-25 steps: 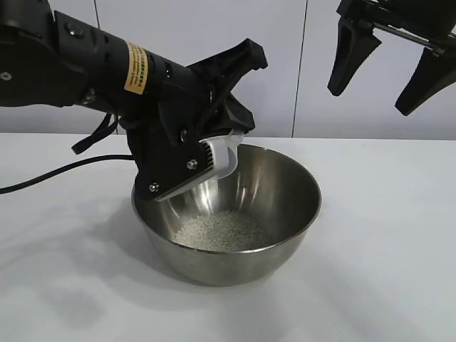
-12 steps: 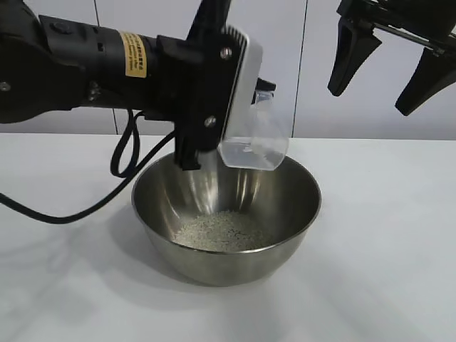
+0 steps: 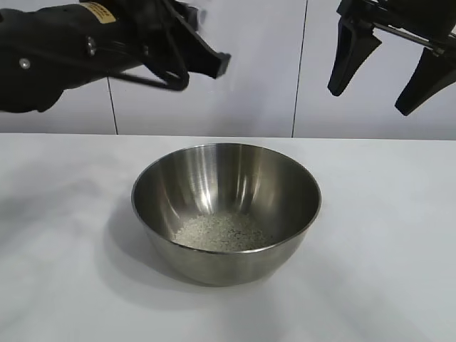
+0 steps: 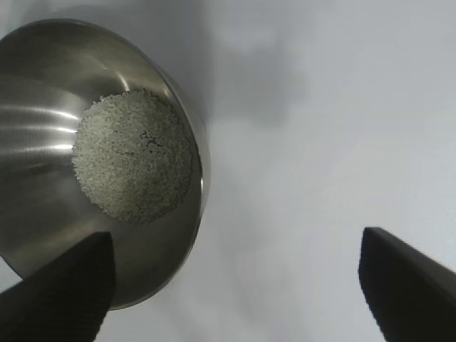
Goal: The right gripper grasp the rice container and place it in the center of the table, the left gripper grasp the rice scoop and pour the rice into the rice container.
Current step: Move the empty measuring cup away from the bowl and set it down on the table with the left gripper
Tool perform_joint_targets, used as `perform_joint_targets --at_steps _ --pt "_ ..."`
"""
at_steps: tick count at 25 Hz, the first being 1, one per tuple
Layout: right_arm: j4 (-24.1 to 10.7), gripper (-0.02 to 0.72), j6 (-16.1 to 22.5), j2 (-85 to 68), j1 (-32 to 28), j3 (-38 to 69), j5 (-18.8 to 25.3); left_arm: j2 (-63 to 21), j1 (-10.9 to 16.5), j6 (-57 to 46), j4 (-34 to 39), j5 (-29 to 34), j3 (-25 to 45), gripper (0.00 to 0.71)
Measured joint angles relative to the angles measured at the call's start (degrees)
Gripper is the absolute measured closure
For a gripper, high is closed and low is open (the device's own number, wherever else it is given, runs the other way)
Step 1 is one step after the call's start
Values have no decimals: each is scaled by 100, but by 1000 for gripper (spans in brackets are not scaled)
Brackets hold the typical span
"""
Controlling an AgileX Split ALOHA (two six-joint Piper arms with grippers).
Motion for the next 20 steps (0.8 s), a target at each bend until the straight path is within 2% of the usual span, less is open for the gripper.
perform_joint_targets --at_steps 3,9,15,20 --pt "0 61 -1 0 0 0 -5 -75 164 34 -471 -323 288 702" --pt "0 61 -7 0 0 0 -16 -206 763 -1140 -32 -1245 1450 702" --pt "0 61 -40 0 0 0 -28 -160 1375 -1620 655 -1342 2287 703" --pt "0 61 -40 0 0 0 -56 359 1530 -1975 1123 -1371 2496 703"
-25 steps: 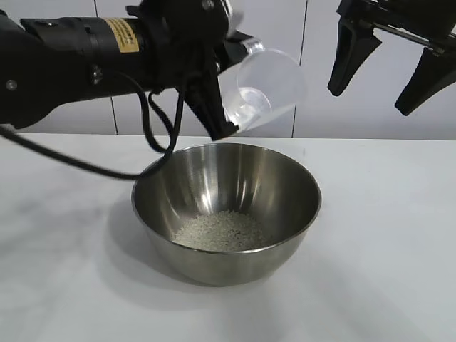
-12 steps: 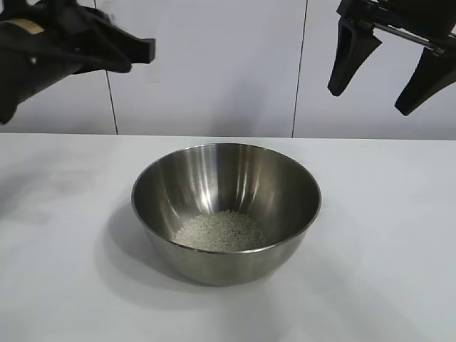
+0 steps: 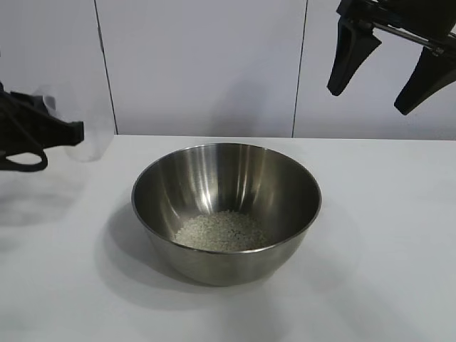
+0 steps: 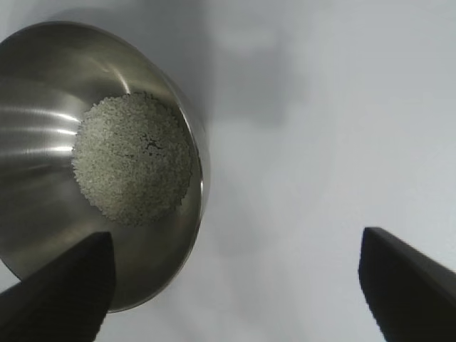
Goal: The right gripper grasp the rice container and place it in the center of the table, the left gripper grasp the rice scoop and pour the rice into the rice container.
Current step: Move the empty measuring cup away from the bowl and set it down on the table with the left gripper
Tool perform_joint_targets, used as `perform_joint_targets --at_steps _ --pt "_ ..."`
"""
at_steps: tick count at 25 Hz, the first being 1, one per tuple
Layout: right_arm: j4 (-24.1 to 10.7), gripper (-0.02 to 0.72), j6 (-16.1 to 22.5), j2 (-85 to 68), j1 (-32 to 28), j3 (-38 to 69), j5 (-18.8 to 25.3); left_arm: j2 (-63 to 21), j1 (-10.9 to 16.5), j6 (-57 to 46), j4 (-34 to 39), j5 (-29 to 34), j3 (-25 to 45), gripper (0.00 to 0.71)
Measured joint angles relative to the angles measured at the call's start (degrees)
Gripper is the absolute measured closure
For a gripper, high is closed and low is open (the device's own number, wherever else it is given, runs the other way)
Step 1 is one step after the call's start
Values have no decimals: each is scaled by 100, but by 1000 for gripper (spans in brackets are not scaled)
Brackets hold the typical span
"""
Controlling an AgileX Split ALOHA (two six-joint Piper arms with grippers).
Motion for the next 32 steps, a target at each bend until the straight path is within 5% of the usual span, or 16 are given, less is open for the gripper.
perform_joint_targets --at_steps 21,24,29,32 --pt "0 61 -41 0 0 0 0 1377 104 -226 236 -112 -10 690" --pt "0 61 -46 0 0 0 0 1377 104 -263 236 -105 -10 598" --pt "0 61 -46 0 0 0 0 1381 115 -279 236 -105 38 228" --pt "0 61 -46 0 0 0 0 1381 115 -274 236 -105 182 107"
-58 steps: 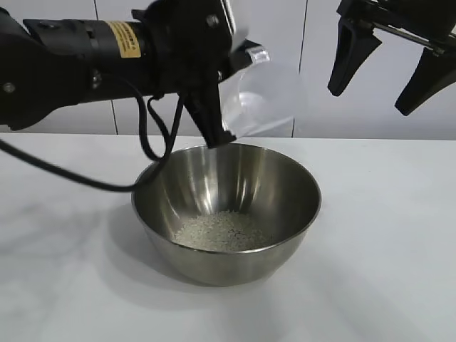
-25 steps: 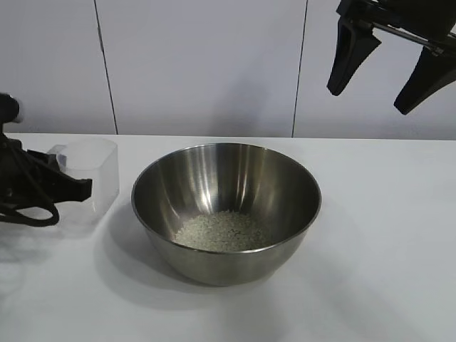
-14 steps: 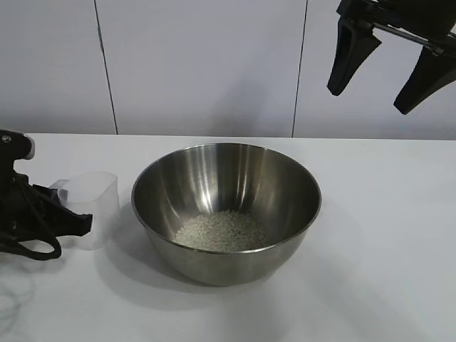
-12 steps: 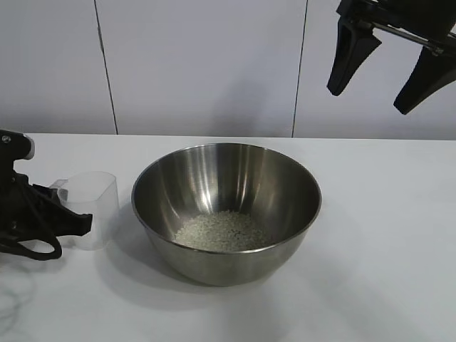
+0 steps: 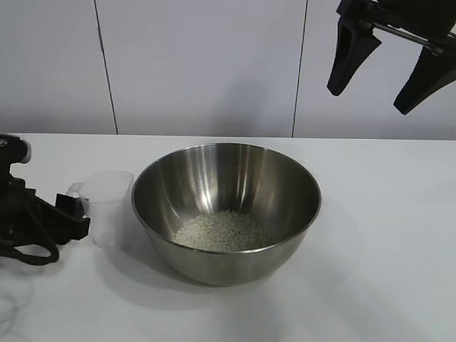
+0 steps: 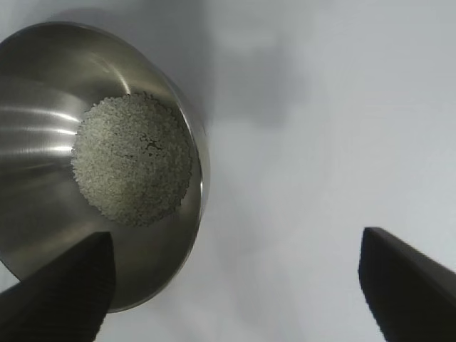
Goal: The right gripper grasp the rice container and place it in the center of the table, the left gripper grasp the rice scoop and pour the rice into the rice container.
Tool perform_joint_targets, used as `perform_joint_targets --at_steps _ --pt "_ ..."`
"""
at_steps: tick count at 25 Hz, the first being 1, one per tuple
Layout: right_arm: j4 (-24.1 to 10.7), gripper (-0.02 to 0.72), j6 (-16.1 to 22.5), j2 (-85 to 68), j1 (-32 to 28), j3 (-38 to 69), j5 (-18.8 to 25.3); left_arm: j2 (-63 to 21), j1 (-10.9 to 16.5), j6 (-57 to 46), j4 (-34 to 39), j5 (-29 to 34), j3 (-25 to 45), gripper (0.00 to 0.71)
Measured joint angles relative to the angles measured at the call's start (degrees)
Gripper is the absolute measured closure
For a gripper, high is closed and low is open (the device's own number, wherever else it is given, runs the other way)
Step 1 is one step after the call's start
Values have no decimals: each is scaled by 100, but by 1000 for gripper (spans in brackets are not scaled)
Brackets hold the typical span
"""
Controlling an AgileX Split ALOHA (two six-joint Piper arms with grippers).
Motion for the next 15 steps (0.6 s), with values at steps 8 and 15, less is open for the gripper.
perform_joint_targets --at_steps 8,15 --pt "0 61 0 0 0 0 0 -226 0 -5 272 26 749 65" --pt "1 61 0 0 0 0 6 -1899 0 -538 446 234 1189 57"
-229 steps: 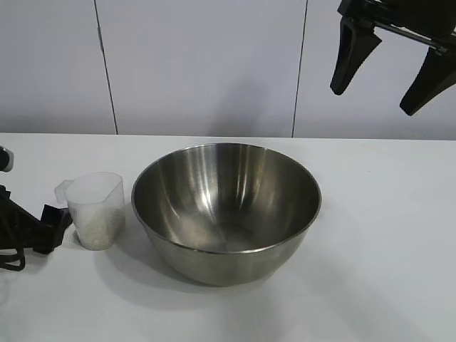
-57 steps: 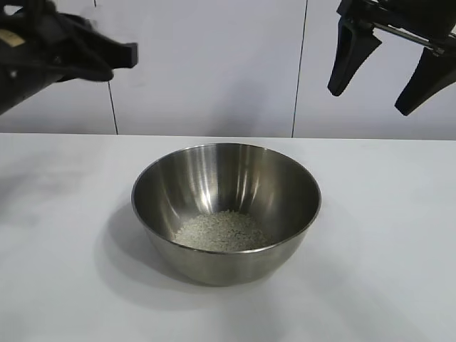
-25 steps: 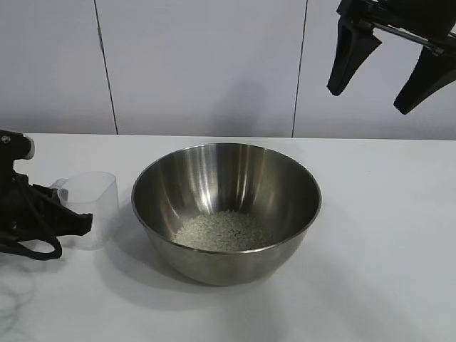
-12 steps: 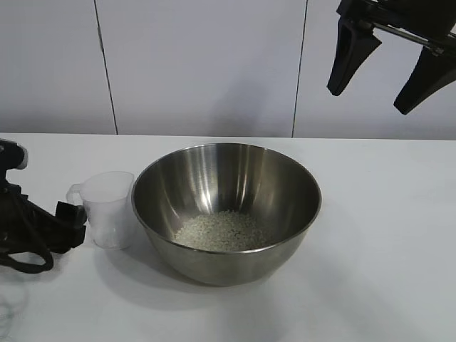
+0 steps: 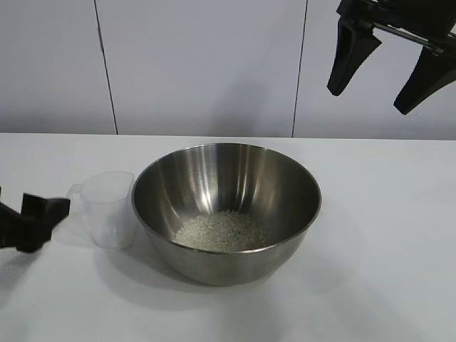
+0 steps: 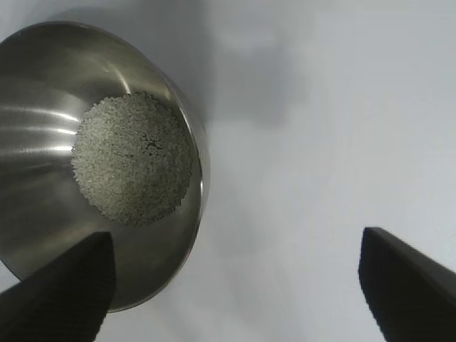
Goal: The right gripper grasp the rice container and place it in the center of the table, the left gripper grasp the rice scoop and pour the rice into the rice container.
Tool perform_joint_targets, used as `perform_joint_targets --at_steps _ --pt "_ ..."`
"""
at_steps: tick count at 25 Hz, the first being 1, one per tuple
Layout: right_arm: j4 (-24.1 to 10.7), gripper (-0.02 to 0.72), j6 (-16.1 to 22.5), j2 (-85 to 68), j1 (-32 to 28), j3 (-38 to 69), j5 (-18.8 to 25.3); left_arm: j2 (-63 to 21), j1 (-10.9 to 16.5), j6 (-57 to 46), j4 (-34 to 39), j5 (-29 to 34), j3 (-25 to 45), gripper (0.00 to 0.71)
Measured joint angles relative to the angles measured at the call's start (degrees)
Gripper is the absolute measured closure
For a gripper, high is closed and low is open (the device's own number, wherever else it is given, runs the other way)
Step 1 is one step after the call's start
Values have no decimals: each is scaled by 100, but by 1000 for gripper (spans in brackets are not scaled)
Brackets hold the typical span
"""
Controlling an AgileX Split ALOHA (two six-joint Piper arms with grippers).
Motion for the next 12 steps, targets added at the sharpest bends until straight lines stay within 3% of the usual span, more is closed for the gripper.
perform_joint_targets --at_steps 7,12 --pt "12 61 0 0 0 0 23 -1917 0 -184 -16 2997 -544 53" --pt "12 61 0 0 0 0 41 -2808 0 -154 -16 6454 -2237 53"
